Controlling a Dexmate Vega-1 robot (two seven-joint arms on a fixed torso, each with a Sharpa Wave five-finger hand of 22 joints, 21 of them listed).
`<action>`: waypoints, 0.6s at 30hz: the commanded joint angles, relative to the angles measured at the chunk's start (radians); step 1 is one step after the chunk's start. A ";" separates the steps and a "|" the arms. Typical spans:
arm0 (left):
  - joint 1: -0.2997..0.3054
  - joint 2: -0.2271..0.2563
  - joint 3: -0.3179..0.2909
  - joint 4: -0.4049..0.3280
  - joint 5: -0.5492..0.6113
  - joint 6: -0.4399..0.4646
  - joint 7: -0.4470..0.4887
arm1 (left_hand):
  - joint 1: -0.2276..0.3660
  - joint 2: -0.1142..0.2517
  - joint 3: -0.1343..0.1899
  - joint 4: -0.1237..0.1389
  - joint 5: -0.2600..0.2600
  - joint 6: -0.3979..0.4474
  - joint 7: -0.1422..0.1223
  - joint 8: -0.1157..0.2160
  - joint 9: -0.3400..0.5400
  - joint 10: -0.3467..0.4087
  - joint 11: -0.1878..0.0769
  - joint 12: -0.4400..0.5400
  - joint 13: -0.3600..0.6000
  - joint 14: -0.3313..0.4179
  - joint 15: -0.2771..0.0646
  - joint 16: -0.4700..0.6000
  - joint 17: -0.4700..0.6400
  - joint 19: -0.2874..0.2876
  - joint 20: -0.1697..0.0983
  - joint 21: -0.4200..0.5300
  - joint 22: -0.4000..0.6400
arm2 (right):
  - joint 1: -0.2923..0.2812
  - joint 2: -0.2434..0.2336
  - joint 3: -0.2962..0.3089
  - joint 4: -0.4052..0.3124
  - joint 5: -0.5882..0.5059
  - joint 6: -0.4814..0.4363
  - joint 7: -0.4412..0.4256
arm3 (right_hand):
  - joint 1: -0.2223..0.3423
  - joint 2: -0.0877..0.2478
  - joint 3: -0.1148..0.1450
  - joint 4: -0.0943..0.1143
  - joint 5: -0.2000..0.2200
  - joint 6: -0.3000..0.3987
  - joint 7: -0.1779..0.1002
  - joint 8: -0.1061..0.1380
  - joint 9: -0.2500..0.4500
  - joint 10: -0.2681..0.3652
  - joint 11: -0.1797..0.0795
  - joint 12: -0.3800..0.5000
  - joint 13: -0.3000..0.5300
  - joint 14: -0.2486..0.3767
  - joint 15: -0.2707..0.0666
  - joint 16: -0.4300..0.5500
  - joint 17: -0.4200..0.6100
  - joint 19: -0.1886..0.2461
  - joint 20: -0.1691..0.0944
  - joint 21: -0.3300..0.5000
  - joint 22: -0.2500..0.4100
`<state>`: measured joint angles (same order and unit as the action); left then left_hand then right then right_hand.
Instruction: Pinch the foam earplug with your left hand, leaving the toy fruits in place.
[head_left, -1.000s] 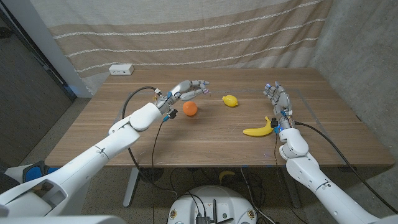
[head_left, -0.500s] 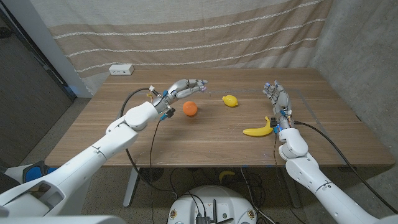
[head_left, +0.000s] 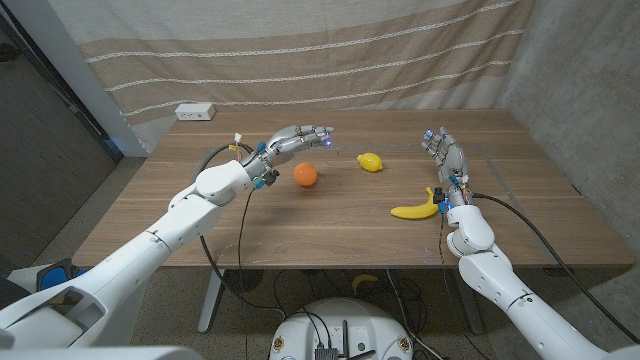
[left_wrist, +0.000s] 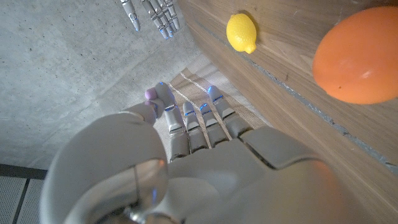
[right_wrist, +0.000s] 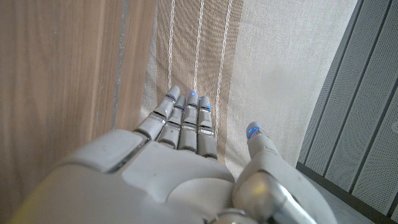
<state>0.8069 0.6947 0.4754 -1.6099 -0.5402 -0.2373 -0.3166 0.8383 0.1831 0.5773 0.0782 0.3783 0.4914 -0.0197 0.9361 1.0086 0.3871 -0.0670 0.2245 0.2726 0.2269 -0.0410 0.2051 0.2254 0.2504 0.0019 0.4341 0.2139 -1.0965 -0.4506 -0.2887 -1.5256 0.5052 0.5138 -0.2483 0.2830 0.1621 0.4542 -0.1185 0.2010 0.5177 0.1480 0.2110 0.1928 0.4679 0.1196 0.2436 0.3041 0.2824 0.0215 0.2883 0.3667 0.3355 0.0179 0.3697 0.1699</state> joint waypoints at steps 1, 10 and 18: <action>-0.023 -0.023 -0.019 0.039 -0.237 0.100 -0.153 | -0.001 0.010 0.010 0.003 -0.001 0.005 -0.001 0.000 0.005 -0.006 -0.001 0.002 0.002 0.005 -0.034 0.006 0.005 -0.001 0.007 0.006 0.001 | -0.006 0.000 -0.001 -0.017 -0.015 -0.003 -0.011 | 0.002 0.002 0.003 -0.002 0.000 0.008 -0.001 -0.003 0.006 0.009 -0.003 0.000 0.005 0.009 0.001 -0.001 0.000 0.009 0.002 -0.002 0.006; -0.032 -0.033 -0.030 0.057 -0.321 0.160 -0.216 | -0.009 0.012 0.015 0.009 -0.002 -0.006 -0.003 0.011 0.013 -0.022 0.021 -0.005 0.003 -0.004 -0.026 0.004 0.006 -0.009 0.008 0.009 0.001 | -0.012 -0.001 -0.001 -0.025 -0.021 -0.006 -0.017 | 0.001 0.002 0.003 -0.003 0.000 0.009 -0.003 -0.003 0.006 0.009 -0.002 -0.001 0.005 0.009 0.001 -0.002 0.000 0.011 0.003 -0.005 0.006; -0.042 -0.040 -0.043 0.077 -0.397 0.222 -0.278 | -0.021 0.009 0.030 0.005 -0.008 -0.011 -0.009 0.028 -0.004 -0.141 0.093 -0.043 -0.010 -0.073 0.032 -0.016 -0.001 -0.049 0.049 0.006 -0.002 | -0.016 -0.001 -0.003 -0.033 -0.025 -0.008 -0.018 | 0.001 0.002 0.003 -0.003 0.000 0.008 0.000 -0.004 0.006 0.009 -0.002 -0.001 0.005 0.009 0.002 -0.002 0.000 0.012 0.003 -0.008 0.006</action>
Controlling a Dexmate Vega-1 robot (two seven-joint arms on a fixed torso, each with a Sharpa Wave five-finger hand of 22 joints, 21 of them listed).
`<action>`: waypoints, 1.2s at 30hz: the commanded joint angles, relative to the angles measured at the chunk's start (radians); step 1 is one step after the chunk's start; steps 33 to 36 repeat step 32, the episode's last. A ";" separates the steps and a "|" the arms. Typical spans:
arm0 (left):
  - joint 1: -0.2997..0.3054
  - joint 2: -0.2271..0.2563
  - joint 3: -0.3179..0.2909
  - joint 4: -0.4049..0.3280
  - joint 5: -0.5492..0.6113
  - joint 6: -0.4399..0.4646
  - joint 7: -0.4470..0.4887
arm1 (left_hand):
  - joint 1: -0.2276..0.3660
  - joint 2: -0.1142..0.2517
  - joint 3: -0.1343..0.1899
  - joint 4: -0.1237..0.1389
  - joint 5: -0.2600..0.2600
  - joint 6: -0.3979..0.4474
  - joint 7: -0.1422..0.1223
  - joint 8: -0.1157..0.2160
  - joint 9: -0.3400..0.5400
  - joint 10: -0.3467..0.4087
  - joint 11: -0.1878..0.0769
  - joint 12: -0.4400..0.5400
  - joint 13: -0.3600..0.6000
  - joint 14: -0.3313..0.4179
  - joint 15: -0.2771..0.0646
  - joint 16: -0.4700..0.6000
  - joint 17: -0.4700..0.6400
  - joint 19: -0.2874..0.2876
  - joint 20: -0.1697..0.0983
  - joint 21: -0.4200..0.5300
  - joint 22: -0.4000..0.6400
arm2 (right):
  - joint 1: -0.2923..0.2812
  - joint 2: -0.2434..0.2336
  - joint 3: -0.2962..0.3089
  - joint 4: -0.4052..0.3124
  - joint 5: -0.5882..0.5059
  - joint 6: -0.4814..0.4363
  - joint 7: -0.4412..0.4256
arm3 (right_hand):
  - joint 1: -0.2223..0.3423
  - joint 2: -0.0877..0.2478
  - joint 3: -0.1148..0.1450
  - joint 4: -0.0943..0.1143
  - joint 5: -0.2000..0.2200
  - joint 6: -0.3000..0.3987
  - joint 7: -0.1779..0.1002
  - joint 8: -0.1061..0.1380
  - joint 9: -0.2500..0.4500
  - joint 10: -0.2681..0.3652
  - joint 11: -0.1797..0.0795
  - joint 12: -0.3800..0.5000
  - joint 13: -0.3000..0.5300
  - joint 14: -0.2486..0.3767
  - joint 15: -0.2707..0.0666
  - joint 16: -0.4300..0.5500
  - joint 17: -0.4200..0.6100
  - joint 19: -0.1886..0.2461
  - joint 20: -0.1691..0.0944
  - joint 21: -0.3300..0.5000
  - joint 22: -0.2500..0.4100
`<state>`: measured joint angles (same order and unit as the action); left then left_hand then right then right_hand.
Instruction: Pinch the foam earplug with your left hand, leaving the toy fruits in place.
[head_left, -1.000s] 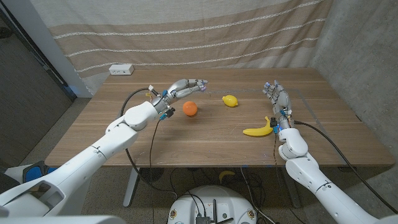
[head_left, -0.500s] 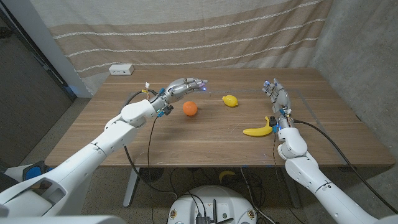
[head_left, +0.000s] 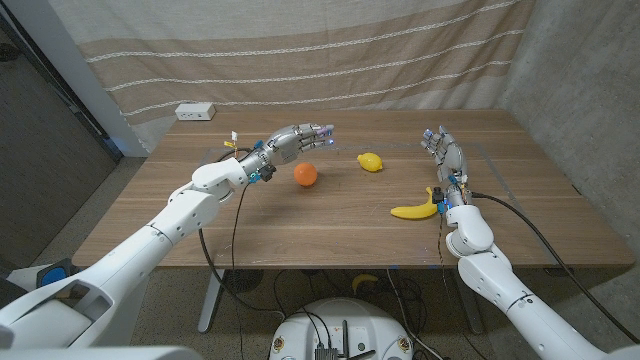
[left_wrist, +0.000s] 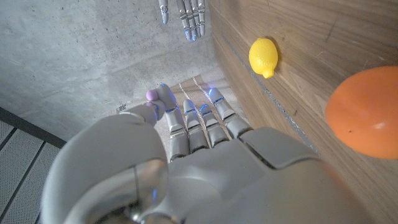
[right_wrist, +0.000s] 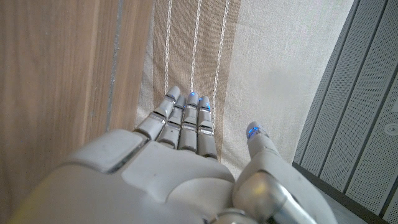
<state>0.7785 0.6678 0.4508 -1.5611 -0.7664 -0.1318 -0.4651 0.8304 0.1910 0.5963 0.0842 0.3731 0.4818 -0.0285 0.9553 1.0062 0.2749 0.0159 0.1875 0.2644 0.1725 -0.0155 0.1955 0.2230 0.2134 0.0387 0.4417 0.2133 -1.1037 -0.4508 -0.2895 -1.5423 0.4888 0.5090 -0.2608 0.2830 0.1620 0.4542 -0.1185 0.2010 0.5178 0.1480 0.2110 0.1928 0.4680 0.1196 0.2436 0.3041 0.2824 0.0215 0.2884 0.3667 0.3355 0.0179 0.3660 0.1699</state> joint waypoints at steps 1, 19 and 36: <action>-0.013 -0.014 -0.020 0.030 -0.175 0.119 -0.134 | -0.014 0.002 0.012 -0.001 -0.004 -0.005 -0.001 0.012 0.003 -0.035 0.011 -0.007 -0.003 -0.020 0.007 -0.006 0.001 -0.014 0.012 -0.002 -0.002 | -0.010 0.000 -0.002 -0.018 -0.010 -0.004 -0.007 | 0.001 0.002 0.003 -0.003 0.000 0.008 0.000 -0.004 0.006 0.010 0.000 -0.001 0.005 0.008 0.001 -0.002 0.000 0.012 0.003 -0.004 0.006; -0.015 -0.036 -0.053 0.079 -0.290 0.217 -0.227 | -0.032 0.000 0.015 0.007 -0.011 -0.015 -0.018 0.021 -0.006 -0.053 0.015 0.001 -0.014 -0.040 0.011 -0.002 0.001 -0.034 0.017 -0.003 -0.005 | -0.036 0.007 -0.012 -0.058 -0.043 -0.015 -0.042 | 0.000 0.001 0.003 -0.004 0.000 0.010 -0.002 -0.003 0.006 0.009 -0.002 -0.003 0.005 0.009 0.001 -0.003 -0.001 0.014 0.003 -0.010 0.006; -0.032 -0.041 -0.056 0.105 -0.289 0.240 -0.252 | -0.039 0.000 0.018 0.008 -0.014 -0.017 -0.022 0.022 -0.016 -0.053 0.013 0.006 -0.018 -0.043 0.010 0.000 0.000 -0.035 0.015 -0.001 -0.006 | -0.084 0.013 -0.010 -0.110 -0.072 -0.037 -0.095 | -0.001 0.001 0.004 -0.004 0.000 0.010 -0.003 -0.003 0.006 0.011 -0.001 -0.003 0.005 0.010 0.001 -0.004 -0.001 0.015 0.003 -0.014 0.006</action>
